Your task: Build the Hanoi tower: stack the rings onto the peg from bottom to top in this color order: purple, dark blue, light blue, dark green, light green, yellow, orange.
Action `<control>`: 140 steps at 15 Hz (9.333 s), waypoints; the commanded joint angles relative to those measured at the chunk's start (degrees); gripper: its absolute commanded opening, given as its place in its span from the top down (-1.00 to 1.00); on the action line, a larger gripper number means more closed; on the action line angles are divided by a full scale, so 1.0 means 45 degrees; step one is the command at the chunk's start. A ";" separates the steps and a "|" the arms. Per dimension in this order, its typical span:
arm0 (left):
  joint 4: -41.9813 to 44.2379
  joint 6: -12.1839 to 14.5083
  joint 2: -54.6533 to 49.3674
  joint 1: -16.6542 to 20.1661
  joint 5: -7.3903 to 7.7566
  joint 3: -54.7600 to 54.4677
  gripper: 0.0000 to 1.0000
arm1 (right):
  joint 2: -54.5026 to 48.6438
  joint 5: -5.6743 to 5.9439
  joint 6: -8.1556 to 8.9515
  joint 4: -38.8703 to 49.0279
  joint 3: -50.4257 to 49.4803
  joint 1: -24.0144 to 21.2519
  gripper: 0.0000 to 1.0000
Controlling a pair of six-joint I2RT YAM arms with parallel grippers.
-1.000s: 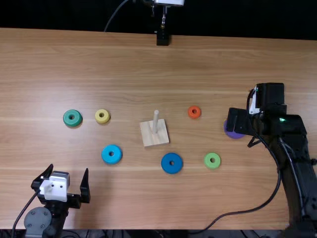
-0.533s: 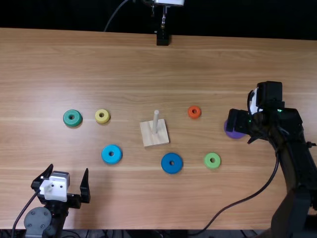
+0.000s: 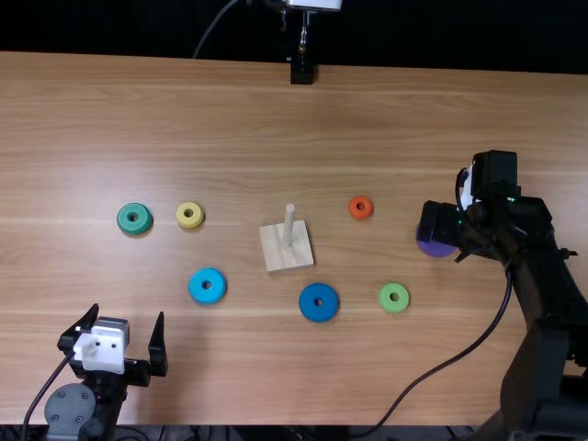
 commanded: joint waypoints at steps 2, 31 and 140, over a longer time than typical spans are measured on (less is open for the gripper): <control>-0.1002 -0.0038 -0.0153 -0.0162 0.0140 -0.1333 -1.00 | 0.0900 -0.0073 0.0122 0.0169 0.0325 -0.0062 -1.00; -0.1002 -0.0038 -0.0153 -0.0162 0.0140 -0.1333 -1.00 | 0.1505 -0.0049 0.0216 0.1646 -0.0125 0.0075 -1.00; -0.1002 -0.0014 -0.0153 -0.0162 0.0140 -0.1333 -1.00 | -0.2245 0.2154 0.1833 -0.6370 0.8332 0.8610 -1.00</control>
